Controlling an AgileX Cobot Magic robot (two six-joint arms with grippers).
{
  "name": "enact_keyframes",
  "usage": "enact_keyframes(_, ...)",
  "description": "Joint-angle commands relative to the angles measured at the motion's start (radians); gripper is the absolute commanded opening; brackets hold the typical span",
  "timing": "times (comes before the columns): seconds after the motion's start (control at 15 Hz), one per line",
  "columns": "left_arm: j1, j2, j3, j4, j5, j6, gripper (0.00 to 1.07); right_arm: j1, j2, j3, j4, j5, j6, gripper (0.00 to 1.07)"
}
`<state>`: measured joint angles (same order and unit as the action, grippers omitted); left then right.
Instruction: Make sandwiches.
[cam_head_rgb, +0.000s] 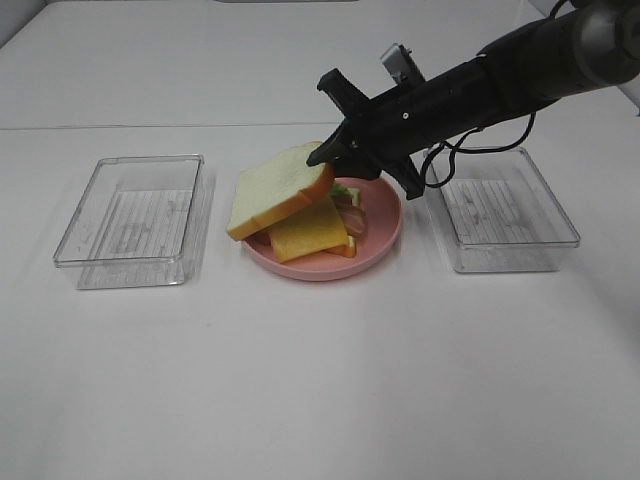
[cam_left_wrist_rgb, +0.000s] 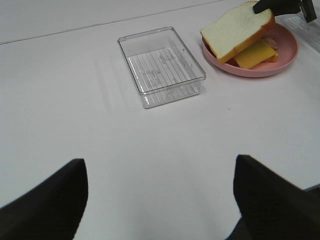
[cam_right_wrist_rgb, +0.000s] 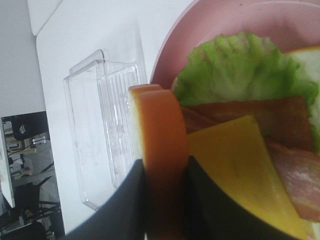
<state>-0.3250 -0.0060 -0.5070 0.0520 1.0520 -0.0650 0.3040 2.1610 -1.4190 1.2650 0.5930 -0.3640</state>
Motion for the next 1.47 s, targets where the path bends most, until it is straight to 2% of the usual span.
enact_keyframes(0.07,0.0,-0.02,0.005,0.001,-0.01,0.002,0.77,-0.001,-0.001,0.005,-0.02,-0.028,0.015,0.0)
enact_keyframes(0.2,0.0,-0.02,0.005,0.001,-0.01,0.002,0.77,-0.001,-0.001,0.005,-0.028,-0.049,0.015,0.22)
enact_keyframes(0.4,0.0,-0.02,0.005,0.001,-0.01,0.002,0.77,-0.001,-0.017,0.005,-0.077,-0.045,0.014,0.69)
enact_keyframes(0.47,0.0,-0.02,0.005,0.001,-0.01,0.002,0.77,-0.001,-0.027,0.005,-0.109,-0.045,0.015,0.75)
enact_keyframes(0.6,0.0,-0.02,0.005,0.001,-0.01,0.002,0.77,-0.001,-0.049,0.005,-0.174,-0.04,0.036,0.76)
enact_keyframes(0.73,0.0,-0.02,0.005,0.001,-0.01,0.002,0.77,-0.001,-0.086,0.005,-0.333,-0.011,0.145,0.76)
enact_keyframes(0.8,0.0,-0.02,0.005,0.001,-0.01,0.002,0.77,-0.001,-0.141,0.005,-0.538,0.063,0.246,0.76)
enact_keyframes(1.07,0.0,-0.02,0.005,0.001,-0.01,0.002,0.77,-0.001,-0.306,0.005,-0.99,0.316,0.408,0.76)
enact_keyframes(1.27,0.0,-0.02,0.005,0.001,-0.01,0.002,0.77,-0.001,-0.42,0.007,-1.132,0.492,0.404,0.76)
enact_keyframes(1.47,0.0,-0.02,0.005,0.001,-0.01,0.002,0.77,-0.001,-0.577,0.07,-1.148,0.536,0.403,0.76)
